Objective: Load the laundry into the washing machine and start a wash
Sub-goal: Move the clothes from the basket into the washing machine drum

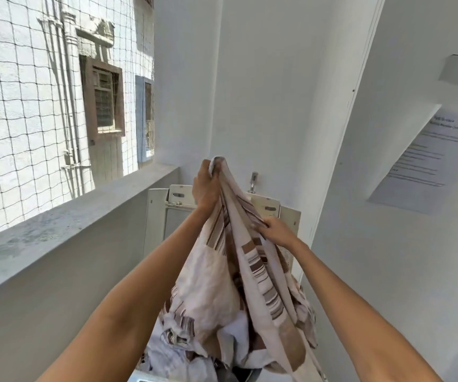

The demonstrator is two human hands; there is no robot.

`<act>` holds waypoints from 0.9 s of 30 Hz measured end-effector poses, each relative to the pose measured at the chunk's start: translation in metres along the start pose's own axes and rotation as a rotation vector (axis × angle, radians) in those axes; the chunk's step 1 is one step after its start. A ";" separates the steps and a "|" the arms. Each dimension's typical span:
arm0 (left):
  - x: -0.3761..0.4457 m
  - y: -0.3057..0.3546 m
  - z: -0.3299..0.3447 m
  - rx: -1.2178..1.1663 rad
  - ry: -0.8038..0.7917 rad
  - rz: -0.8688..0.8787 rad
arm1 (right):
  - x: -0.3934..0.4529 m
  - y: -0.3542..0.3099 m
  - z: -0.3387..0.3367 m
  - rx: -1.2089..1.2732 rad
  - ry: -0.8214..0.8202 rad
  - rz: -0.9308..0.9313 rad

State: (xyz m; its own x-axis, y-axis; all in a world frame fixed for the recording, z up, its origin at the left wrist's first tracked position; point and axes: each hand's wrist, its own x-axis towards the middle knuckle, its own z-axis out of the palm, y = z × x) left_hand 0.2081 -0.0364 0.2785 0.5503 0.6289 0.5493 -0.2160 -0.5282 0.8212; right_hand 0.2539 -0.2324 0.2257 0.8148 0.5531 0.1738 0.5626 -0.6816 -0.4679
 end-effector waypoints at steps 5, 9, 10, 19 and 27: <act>0.013 -0.003 -0.009 0.161 0.029 -0.022 | 0.018 -0.036 -0.053 0.054 0.297 -0.089; 0.006 0.016 -0.002 -0.100 -0.071 0.191 | 0.042 -0.096 -0.101 0.092 0.517 -0.176; 0.003 0.021 0.002 -0.189 -0.130 0.185 | 0.046 -0.109 -0.108 0.084 0.546 -0.179; 0.009 0.009 -0.006 -0.242 0.052 0.020 | 0.034 -0.070 -0.046 0.183 0.257 -0.142; 0.023 -0.020 -0.041 -0.011 0.072 -0.058 | 0.006 0.016 0.007 0.009 0.048 -0.087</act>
State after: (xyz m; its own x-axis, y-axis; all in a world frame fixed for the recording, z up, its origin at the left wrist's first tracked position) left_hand 0.1924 0.0118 0.2807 0.5027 0.6977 0.5104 -0.1945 -0.4840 0.8532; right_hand 0.2672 -0.2365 0.2133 0.7688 0.5864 0.2552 0.6304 -0.6274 -0.4571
